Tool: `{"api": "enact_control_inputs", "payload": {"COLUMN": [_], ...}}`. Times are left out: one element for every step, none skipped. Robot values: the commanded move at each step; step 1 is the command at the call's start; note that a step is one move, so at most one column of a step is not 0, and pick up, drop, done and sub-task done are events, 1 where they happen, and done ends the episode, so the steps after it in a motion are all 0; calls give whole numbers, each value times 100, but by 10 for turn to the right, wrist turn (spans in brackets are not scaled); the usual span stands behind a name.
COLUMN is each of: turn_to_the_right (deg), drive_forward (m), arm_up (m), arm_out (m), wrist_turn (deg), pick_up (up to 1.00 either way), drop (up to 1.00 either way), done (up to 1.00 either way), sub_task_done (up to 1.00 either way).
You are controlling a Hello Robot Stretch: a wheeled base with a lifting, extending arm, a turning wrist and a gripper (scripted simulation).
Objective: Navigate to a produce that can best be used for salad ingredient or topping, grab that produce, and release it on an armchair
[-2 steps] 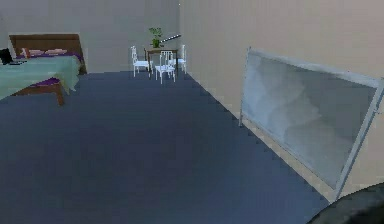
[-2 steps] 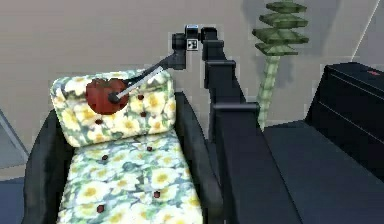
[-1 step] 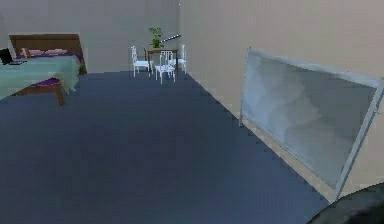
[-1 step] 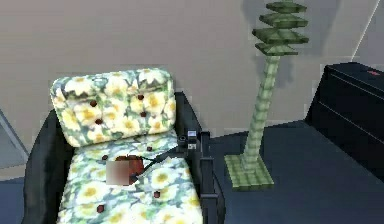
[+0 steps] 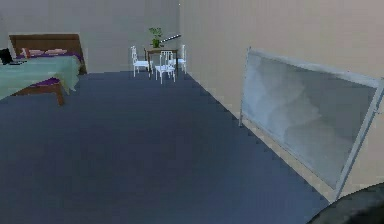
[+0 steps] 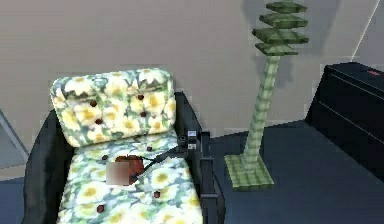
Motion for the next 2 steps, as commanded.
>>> {"api": "enact_control_inputs", "payload": {"turn_to_the_right": [0, 0], "drive_forward": [0, 0], "arm_up": [0, 10], "arm_out": [0, 0], "wrist_turn": [0, 0], "pick_up": [0, 0], "drop": [100, 0], "done": [0, 0], "sub_task_done": [0, 0]}}
